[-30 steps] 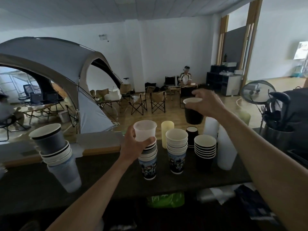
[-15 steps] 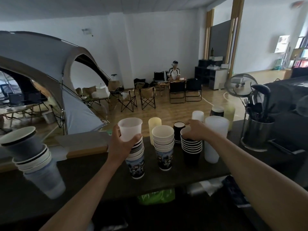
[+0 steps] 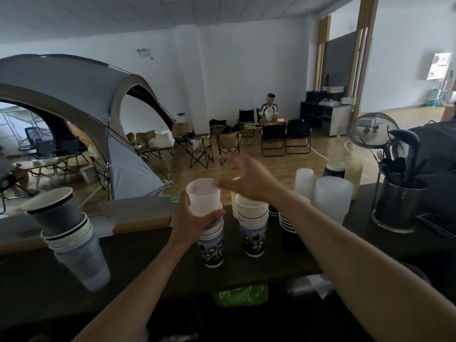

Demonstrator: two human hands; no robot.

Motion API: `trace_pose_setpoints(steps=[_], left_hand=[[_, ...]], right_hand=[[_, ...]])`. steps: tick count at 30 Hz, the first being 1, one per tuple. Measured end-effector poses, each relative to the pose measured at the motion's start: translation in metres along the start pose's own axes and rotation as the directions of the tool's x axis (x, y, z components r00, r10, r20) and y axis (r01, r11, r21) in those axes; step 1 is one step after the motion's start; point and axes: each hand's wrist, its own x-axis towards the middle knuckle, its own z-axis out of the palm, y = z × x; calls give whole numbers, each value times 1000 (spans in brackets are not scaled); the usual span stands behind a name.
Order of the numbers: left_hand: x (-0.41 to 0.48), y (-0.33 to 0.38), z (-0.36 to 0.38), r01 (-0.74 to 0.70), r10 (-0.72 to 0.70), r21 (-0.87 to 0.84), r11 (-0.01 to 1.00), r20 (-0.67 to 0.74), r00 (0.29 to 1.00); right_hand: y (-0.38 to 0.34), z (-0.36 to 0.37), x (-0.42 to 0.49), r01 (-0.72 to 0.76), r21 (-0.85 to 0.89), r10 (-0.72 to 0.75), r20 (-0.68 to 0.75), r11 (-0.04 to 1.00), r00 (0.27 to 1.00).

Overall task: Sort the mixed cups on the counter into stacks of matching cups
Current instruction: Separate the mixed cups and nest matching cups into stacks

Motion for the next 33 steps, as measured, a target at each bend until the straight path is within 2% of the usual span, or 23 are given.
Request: trace_pose_setpoints(steps=[2, 3, 6, 10, 13, 16, 19, 25, 33], left_hand=[[1, -3, 0, -9, 9, 38, 999, 8, 1000], [2, -5, 1, -21, 20, 51, 998, 11, 1000], [6, -5, 0, -8, 6, 67, 998, 39, 999], [9, -13, 1, -29, 24, 71, 997, 70, 997], [6, -18, 10, -38, 32, 108, 993, 61, 998], [9, -20, 22, -50, 45, 152, 987, 37, 998], [10, -21, 28, -49, 47, 159, 986, 16, 999], [-1, -20, 31, -96, 99, 83, 992, -27, 995], [-9, -22, 30, -78, 78, 10, 997, -4, 997]], right_hand=[[-10, 31, 5, 37, -35, -33, 115, 999, 993], [-9, 44, 7, 52, -50, -46, 116, 997, 992], [-7, 45, 15, 44, 30, -43, -41, 999, 998], [-2, -21, 18, 26, 153, 25, -321, 988, 947], [19, -78, 7, -31, 87, 68, -460, 996, 885], [51, -119, -12, -169, -31, 126, -539, 985, 833], [79, -147, -32, -263, -75, 167, -600, 962, 782], [124, -158, -51, -334, -106, 210, -596, 936, 775], [164, -118, -63, -478, -141, 391, -403, 867, 828]])
